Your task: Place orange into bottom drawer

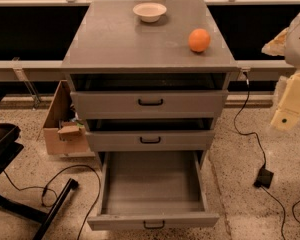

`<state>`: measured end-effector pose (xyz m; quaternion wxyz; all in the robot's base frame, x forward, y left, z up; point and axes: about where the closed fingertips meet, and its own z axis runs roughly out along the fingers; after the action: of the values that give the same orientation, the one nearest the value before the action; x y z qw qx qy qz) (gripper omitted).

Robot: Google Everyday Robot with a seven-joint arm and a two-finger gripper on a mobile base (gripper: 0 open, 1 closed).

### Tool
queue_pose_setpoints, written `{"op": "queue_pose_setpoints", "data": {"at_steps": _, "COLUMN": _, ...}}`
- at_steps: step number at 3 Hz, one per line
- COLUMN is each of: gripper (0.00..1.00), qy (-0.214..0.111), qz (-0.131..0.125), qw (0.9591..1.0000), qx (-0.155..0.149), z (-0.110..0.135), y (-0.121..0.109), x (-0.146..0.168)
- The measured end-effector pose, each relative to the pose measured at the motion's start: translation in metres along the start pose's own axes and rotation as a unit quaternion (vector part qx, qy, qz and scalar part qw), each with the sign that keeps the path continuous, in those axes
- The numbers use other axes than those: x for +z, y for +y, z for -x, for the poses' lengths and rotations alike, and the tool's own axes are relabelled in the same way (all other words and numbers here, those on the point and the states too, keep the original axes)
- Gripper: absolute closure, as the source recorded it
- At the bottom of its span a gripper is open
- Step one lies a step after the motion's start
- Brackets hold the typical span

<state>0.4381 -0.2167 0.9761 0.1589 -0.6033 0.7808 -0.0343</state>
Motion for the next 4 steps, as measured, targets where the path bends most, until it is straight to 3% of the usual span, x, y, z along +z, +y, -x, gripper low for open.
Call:
{"op": "queue_pose_setpoints", "data": {"at_steps": 1, "gripper": 0.0, "qy": 0.0, "qz": 0.0, "qw": 1.0, "qx": 0.0, "z": 0.0, "y": 0.0, "x": 0.0}}
{"op": "queue_pose_setpoints", "data": {"at_steps": 2, "gripper": 0.0, "qy": -0.022, "qz": -0.01, "qw": 0.9997, "qx": 0.005, "z": 0.001, "y": -0.01, "x": 0.012}}
{"op": "queue_pose_setpoints", "data": {"at_steps": 3, "gripper": 0.0, "qy": -0.061, "qz": -0.033, "qw": 0.9967, "qx": 0.042, "z": -0.003, "y": -0.048, "x": 0.048}}
{"op": "queue_pose_setpoints", "data": {"at_steps": 4, "gripper": 0.0, "qy": -0.111, "qz": -0.056, "qw": 0.989, "qx": 0.08, "z": -0.003, "y": -0.098, "x": 0.082}}
